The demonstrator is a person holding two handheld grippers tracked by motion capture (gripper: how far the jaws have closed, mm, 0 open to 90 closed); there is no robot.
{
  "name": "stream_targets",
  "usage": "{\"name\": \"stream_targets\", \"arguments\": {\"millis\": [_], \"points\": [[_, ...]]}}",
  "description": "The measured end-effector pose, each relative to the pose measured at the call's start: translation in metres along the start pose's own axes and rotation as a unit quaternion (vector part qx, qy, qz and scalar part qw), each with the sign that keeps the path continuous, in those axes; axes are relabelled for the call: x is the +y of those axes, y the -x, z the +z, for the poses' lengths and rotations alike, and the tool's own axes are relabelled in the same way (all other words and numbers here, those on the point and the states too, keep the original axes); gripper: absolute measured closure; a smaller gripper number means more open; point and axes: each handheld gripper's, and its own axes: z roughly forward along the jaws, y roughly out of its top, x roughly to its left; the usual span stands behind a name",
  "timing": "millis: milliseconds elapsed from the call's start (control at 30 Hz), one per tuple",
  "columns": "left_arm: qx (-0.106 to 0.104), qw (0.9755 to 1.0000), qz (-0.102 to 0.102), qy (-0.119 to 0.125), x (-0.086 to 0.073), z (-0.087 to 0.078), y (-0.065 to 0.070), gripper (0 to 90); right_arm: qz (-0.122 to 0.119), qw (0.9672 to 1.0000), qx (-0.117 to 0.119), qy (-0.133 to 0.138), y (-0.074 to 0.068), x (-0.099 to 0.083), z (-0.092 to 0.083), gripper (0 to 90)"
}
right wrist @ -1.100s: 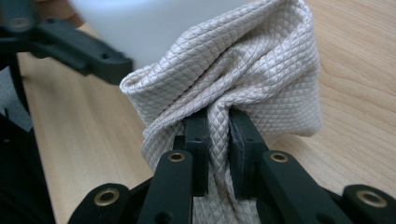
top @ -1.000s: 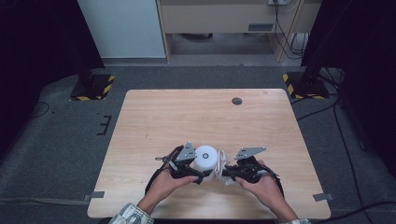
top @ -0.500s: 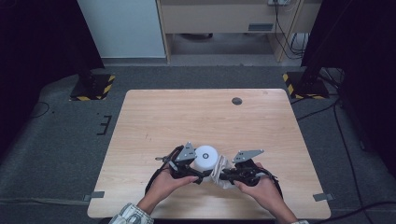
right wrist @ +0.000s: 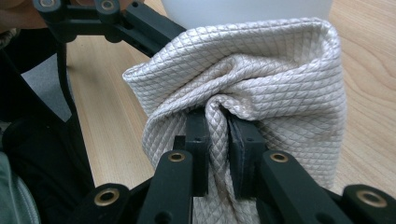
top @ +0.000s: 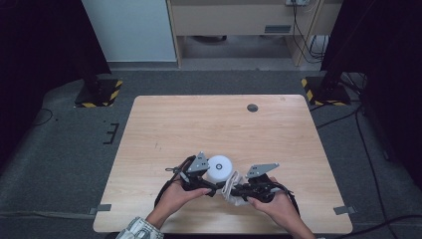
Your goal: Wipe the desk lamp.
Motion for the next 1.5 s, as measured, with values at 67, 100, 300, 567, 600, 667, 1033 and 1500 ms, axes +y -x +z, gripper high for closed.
{"name": "stream_targets", "arguments": {"millis": [67, 100, 300, 567, 600, 667, 1033, 1500], "points": [[0.000, 1.0000, 0.000, 0.000, 0.000, 0.000, 0.000, 7.9, 0.000, 1.0000, 0.001, 0.007, 0.000, 0.003, -0.003, 79.7], [0.000, 1.0000, 0.000, 0.000, 0.000, 0.000, 0.000, 7.9, 0.000, 1.0000, 0.001, 0.007, 0.000, 0.003, -0.003, 79.7], [0.000, 1.0000, 0.000, 0.000, 0.000, 0.000, 0.000, 7.9, 0.007, 0.9999, 0.001, 0.011, 0.000, 0.005, -0.004, 79.8], [0.000, 1.0000, 0.000, 0.000, 0.000, 0.000, 0.000, 7.8, 0.005, 0.9999, 0.008, -0.008, -0.005, 0.000, 0.009, 79.7], [-0.001, 1.0000, 0.000, 0.000, 0.000, 0.000, 0.000, 7.9, 0.004, 0.9999, 0.009, -0.009, -0.006, 0.000, 0.010, 79.7], [0.000, 1.0000, 0.000, -0.001, 0.000, 0.000, 0.000, 7.8, 0.002, 0.9999, 0.009, -0.011, -0.007, 0.002, 0.010, 79.7], [-0.001, 1.0000, -0.002, -0.001, 0.000, -0.002, 0.000, 7.9, 0.005, 0.9999, 0.012, -0.010, -0.008, -0.003, 0.014, 79.7], [-0.004, 0.9999, -0.009, 0.002, -0.001, -0.003, -0.002, 7.8, -0.002, 0.9998, 0.019, 0.004, -0.011, 0.005, 0.005, 79.7]]}}
